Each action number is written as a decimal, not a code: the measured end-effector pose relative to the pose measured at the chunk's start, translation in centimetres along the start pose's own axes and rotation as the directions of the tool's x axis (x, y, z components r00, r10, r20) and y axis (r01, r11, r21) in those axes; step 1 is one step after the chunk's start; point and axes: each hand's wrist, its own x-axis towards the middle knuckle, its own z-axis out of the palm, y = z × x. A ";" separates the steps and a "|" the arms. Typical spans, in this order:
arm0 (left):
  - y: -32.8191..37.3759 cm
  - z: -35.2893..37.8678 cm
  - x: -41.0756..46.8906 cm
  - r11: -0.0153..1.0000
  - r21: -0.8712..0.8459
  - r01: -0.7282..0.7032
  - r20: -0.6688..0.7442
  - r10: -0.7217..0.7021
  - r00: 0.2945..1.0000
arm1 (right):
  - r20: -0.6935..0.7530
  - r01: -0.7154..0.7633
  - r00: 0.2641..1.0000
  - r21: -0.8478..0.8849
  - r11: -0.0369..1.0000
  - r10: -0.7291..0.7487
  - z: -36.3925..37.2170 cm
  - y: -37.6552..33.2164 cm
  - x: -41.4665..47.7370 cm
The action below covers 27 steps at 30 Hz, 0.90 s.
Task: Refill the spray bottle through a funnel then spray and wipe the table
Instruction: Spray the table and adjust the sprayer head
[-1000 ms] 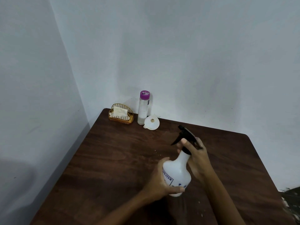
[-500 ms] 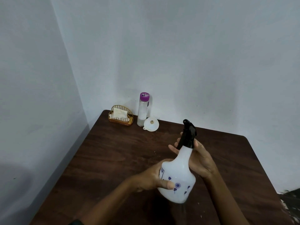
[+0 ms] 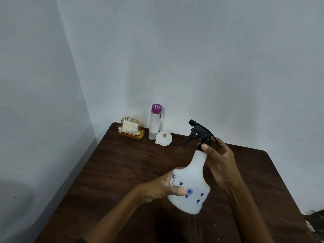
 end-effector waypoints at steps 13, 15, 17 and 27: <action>0.5 -0.4 0.4 0.996 -0.079 -0.036 -0.028 0.034 0.999 | -0.032 -0.035 0.999 0.131 0.991 0.039 0.7 0.1 0.3; 0.4 -0.6 0.3 0.996 -0.088 -0.023 -0.024 0.021 0.999 | -0.021 -0.026 0.999 0.158 0.987 0.029 0.7 0.0 0.3; 0.4 -0.7 0.2 0.996 -0.092 -0.012 0.001 0.012 1.000 | 0.018 -0.041 0.999 0.234 0.971 0.038 0.8 -0.5 0.2; -0.3 -1.2 0.1 1.000 -0.009 0.022 -0.013 -0.023 1.000 | -0.053 0.126 0.991 0.098 0.987 -0.121 0.3 -3.8 1.4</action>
